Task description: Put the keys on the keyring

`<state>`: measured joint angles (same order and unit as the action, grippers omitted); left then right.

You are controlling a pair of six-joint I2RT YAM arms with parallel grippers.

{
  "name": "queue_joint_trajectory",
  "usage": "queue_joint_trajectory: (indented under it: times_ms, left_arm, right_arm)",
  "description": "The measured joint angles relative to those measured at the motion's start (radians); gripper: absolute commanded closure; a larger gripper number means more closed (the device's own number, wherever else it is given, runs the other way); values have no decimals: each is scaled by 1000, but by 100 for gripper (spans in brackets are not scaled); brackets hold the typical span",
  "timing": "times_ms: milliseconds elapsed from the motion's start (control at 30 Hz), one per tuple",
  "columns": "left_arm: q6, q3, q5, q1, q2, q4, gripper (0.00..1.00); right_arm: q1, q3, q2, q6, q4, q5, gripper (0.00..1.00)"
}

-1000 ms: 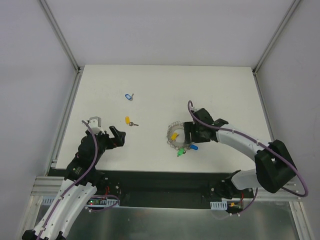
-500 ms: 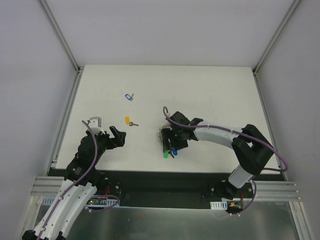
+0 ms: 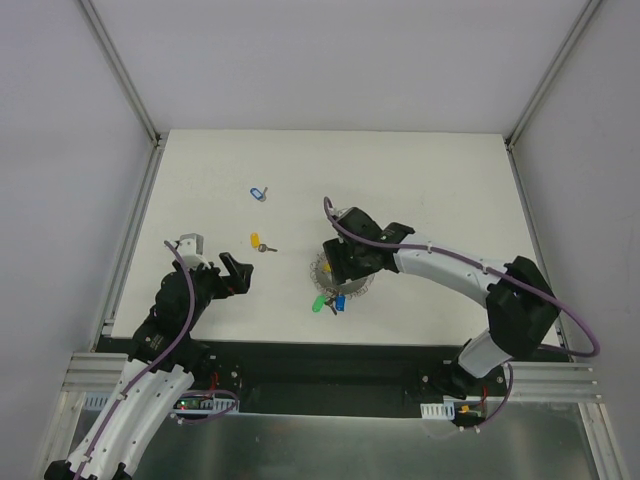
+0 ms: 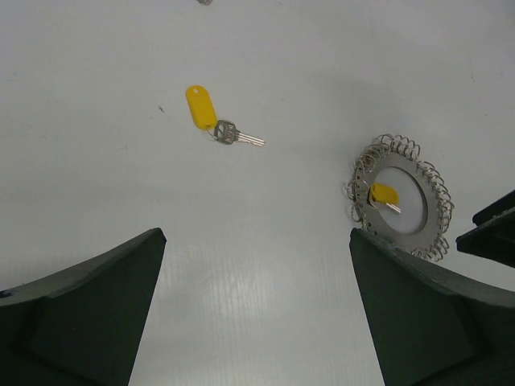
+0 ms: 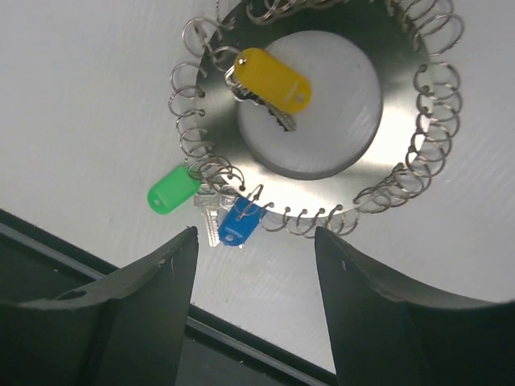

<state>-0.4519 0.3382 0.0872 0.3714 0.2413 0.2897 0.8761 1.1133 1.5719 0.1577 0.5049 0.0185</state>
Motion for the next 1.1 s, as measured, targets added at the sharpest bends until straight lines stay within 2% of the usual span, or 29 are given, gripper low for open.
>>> queue_joint_trajectory:
  times_ms: [133, 367, 700, 933, 1100]
  left_arm:
    - [0, 0, 0, 0, 0, 0, 1]
    - [0, 0, -1, 0, 0, 0, 1]
    - [0, 0, -1, 0, 0, 0, 1]
    - [0, 0, -2, 0, 0, 0, 1]
    - [0, 0, -2, 0, 0, 0, 1]
  right_arm:
    - [-19, 32, 22, -34, 10, 31, 38]
    - [-37, 154, 174, -111, -20, 26, 42]
    - [-90, 185, 322, -127, -32, -43, 45]
    - [-126, 152, 320, -70, -21, -110, 44]
    - [-134, 18, 220, -35, 14, -136, 43]
